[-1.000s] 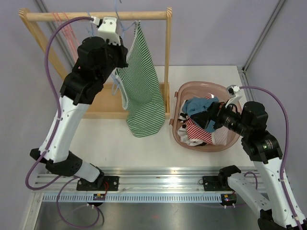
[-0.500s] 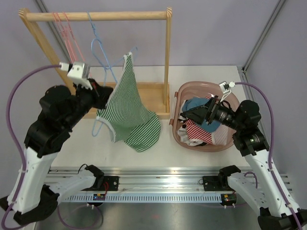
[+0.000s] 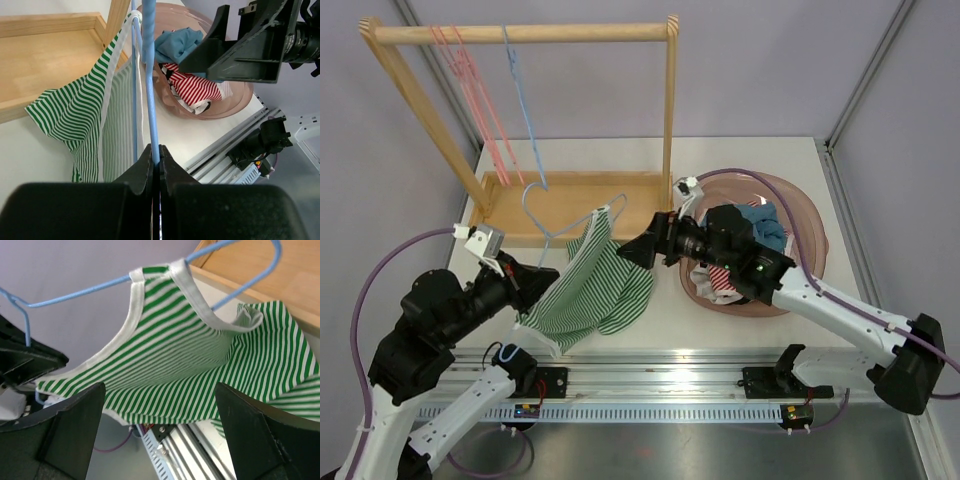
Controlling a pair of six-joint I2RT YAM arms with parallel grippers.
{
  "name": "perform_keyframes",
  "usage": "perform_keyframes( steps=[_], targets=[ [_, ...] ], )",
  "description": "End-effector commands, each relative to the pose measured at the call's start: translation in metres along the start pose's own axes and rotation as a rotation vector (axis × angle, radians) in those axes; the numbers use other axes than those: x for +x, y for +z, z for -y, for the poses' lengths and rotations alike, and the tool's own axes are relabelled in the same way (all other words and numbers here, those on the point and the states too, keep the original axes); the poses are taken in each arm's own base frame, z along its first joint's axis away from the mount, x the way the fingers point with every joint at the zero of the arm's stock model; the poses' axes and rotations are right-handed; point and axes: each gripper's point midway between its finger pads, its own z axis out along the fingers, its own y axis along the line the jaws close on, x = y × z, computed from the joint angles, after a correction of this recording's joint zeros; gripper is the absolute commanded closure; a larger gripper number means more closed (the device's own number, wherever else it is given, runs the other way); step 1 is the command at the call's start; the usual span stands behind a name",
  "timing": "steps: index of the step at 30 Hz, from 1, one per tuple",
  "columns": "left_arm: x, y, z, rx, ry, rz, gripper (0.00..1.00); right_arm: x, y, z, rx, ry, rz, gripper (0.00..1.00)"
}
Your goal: Remove the tank top from the hanger
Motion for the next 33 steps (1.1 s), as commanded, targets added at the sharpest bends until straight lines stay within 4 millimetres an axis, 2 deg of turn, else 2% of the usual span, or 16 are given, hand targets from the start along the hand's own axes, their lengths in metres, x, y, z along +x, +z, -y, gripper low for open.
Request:
perform_keyframes(
  steps=[1,2,4,5,6,10,11,13,14,18,19,22,24,25,29,33],
  targets=[
    [-0.006,-0.005,0.015,0.077,-0.024,0.042,1.00,-0.032,0.024,-0.008,0.132,-0.171,0.162,0.02],
    [-0.004,-0.005,0.015,0.078,-0.028,0.036,1.00,-0.042,0.029,-0.014,0.158,-0.188,0.197,0.03],
    [0.001,-0.003,0.014,0.083,-0.035,0.024,1.00,-0.034,0.045,-0.005,0.210,-0.218,0.167,0.08],
    [0.002,-0.003,0.014,0.083,-0.036,0.022,1.00,-0.039,0.050,-0.015,0.207,-0.245,0.184,0.10],
    [0.004,-0.002,0.015,0.091,-0.036,0.015,1.00,-0.029,0.057,-0.005,0.243,-0.259,0.145,0.12],
    [0.008,-0.001,0.015,0.098,-0.039,0.002,1.00,-0.029,0.070,-0.003,0.294,-0.315,0.145,0.22],
    [0.008,-0.001,0.015,0.097,-0.039,0.003,1.00,-0.033,0.072,-0.002,0.314,-0.322,0.155,0.32],
    [0.006,-0.003,0.015,0.093,-0.036,0.013,1.00,-0.028,0.075,0.007,0.356,-0.336,0.142,0.46],
    [0.005,-0.005,0.015,0.093,-0.034,0.018,1.00,-0.029,0.074,0.011,0.380,-0.349,0.149,0.61],
    [0.006,-0.007,0.012,0.076,-0.024,0.013,1.00,-0.030,0.066,0.016,0.394,-0.345,0.175,0.96],
    [0.007,-0.007,0.011,0.072,-0.024,0.008,1.00,-0.026,0.065,0.019,0.397,-0.349,0.169,1.00],
    [0.008,-0.009,0.016,0.095,-0.020,0.001,1.00,-0.034,0.058,0.025,0.444,-0.381,0.185,1.00],
    [0.009,-0.011,0.019,0.112,-0.015,-0.007,1.00,-0.038,0.052,0.038,0.529,-0.416,0.185,1.00],
    [0.010,-0.012,0.019,0.115,-0.013,-0.012,1.00,-0.047,0.047,0.039,0.563,-0.443,0.198,1.00],
    [0.013,-0.018,0.020,0.117,-0.011,-0.019,1.00,-0.079,0.022,0.079,0.794,-0.463,0.226,1.00],
    [0.010,-0.022,0.022,0.125,-0.011,-0.005,1.00,-0.090,0.013,0.107,0.862,-0.440,0.187,1.00]
  ],
)
